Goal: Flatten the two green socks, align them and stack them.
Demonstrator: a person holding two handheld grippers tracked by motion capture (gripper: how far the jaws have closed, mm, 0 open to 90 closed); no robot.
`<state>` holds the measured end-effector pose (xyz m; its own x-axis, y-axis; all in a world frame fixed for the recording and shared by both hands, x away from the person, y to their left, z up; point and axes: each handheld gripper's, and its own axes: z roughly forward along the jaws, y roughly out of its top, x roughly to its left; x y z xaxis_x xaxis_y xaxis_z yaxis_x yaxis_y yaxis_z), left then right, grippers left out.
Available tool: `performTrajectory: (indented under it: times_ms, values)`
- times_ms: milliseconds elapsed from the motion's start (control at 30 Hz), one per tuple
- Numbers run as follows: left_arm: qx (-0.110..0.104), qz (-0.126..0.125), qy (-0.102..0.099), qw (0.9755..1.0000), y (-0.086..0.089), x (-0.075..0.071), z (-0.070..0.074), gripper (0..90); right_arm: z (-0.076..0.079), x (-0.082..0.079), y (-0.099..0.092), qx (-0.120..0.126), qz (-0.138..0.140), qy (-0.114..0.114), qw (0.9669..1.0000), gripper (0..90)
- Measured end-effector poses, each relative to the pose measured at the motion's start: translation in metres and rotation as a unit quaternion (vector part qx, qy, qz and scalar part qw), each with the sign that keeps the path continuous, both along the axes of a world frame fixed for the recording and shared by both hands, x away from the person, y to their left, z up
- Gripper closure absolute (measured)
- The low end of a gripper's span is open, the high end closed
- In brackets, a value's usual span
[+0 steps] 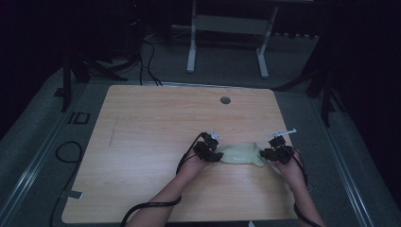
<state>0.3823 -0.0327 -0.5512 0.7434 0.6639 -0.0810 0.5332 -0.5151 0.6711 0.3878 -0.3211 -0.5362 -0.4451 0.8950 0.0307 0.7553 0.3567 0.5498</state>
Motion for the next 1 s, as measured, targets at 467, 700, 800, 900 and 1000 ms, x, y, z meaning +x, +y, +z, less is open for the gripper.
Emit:
performTrajectory:
  times_ms: [467,700,800,900,1000]
  values:
    - [-0.020,0.035,-0.029,0.9988,0.020,-0.018,0.010,15.4,0.016,-0.021,0.005,0.043,0.052,-0.023,0.9974,15.4]
    - [-0.019,0.033,-0.061,0.9974,0.028,-0.033,0.010,13.3,0.008,-0.035,0.016,0.049,0.092,-0.054,0.9931,13.7]
    - [-0.023,0.033,-0.050,0.9979,0.033,-0.036,0.008,7.0,0.006,-0.038,0.016,0.055,0.092,-0.058,0.9926,13.7]
    - [-0.021,0.032,-0.052,0.9979,0.037,-0.042,0.006,5.8,0.004,-0.041,0.017,0.057,0.098,-0.058,0.9919,13.7]
    - [-0.018,0.030,-0.048,0.9982,0.043,-0.048,0.005,5.9,0.001,-0.047,0.018,0.062,0.103,-0.056,0.9911,13.7]
